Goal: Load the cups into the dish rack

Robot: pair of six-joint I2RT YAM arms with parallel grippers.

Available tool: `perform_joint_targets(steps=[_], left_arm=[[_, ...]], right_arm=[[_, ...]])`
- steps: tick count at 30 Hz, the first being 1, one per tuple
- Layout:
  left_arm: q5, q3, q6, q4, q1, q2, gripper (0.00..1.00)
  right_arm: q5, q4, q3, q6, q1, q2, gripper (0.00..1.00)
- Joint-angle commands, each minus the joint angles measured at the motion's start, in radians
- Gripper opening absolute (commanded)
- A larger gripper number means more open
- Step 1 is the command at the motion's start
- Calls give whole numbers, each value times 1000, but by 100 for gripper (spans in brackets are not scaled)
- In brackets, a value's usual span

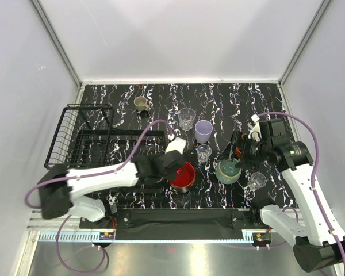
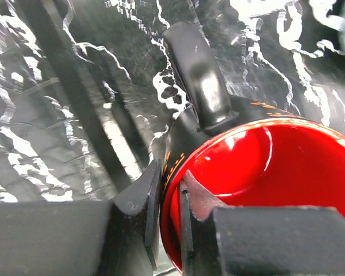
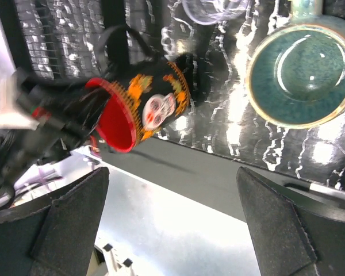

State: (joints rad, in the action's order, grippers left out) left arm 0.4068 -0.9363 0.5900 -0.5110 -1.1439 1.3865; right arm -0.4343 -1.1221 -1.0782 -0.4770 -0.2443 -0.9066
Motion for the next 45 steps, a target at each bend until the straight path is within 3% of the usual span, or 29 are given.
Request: perform_joint_targets(steps=[1,6,10,14,17,21,23,26,33,40,45], left_arm=[[153,14,-145,282,-33,-246,0],[144,71,-417,497,-42,-392,0],[153,74,-596,551,-50,-440,0],[187,112,-823,638,-60,-492,0],[205,171,-1057,790,-62,-512,0],[112,211,-1275,873,-65,-544,0],[14,275,-1387,1007,-63,-561,0],[-89,312,-1499,1069,-63,-560,0],[-171,300,-1519,1079,-91,-566,0],[-195,329,-1605,1131,-132,-581,0],[-209,332,-1610,1145,-135,-584,0]], right_arm=[[-41,-39,-119,-25,-12,-21,99],[-142,-59,-239,-58,-56,-126,97],[-190,-42,-353,-112,-107,-213,97],[-312,15,-390,-228,-139,-256,97],[-359,36,-434,-348,-171,-287,96],[-438,120,-444,-504,-200,-317,92],[-472,148,-433,-567,-237,-334,91],[-469,102,-454,-543,-288,-385,91],[-461,93,-393,-546,-317,-414,89],[-477,148,-353,-600,-317,-422,80],[-497,182,-345,-623,-320,-436,67]])
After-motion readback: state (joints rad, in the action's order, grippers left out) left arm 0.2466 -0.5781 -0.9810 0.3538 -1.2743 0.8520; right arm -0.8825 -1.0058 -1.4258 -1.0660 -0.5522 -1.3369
